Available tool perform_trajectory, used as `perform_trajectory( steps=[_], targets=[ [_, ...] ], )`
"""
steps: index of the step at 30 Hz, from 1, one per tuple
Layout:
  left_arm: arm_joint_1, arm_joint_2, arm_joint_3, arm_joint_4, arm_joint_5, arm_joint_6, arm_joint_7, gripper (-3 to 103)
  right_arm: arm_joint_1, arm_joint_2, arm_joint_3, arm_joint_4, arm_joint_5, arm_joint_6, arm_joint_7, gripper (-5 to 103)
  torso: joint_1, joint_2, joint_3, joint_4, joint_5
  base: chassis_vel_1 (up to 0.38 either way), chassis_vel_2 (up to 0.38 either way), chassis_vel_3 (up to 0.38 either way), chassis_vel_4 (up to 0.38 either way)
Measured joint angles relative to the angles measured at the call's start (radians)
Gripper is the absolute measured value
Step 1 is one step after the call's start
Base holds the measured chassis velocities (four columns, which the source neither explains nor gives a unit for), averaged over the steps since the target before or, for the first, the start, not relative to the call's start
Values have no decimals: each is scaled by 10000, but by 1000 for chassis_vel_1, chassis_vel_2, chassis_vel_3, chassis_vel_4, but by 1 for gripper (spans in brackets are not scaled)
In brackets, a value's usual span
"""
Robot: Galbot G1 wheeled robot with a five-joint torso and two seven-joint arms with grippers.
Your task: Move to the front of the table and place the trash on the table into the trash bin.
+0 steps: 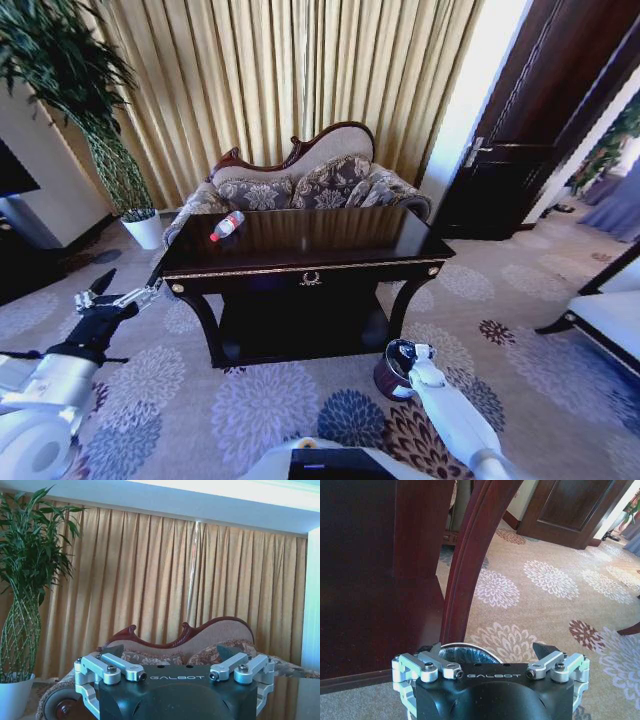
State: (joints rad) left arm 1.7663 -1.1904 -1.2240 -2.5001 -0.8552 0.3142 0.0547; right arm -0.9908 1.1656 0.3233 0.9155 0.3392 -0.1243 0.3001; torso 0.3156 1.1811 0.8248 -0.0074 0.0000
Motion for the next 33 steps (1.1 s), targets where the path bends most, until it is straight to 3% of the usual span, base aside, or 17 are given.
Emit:
perform_trajectory(
  steps=[10,18,21,33],
  targets=[
    [-11,-4,1,0,-2,0,1,100,-421,-108,86,841,498,-19,1,100,0,0,0,0,1,0,0,0,0],
    [-29,-15,-6,0,-22,-8,7,100,-1412,-823,450,4290,1503,-162,68,100,0,0,0,0,0,0,0,0,0],
    [-53,-23,6,1,-31,-10,10,100,-1907,-1305,659,6867,2130,-390,420,100,-1,0,0,3,0,0,0,0,0],
    [-80,-32,-16,1,-56,-14,-6,100,-3382,-2100,1337,12070,3323,-695,513,100,-1,1,-1,0,-2,0,0,0,0]
  ],
)
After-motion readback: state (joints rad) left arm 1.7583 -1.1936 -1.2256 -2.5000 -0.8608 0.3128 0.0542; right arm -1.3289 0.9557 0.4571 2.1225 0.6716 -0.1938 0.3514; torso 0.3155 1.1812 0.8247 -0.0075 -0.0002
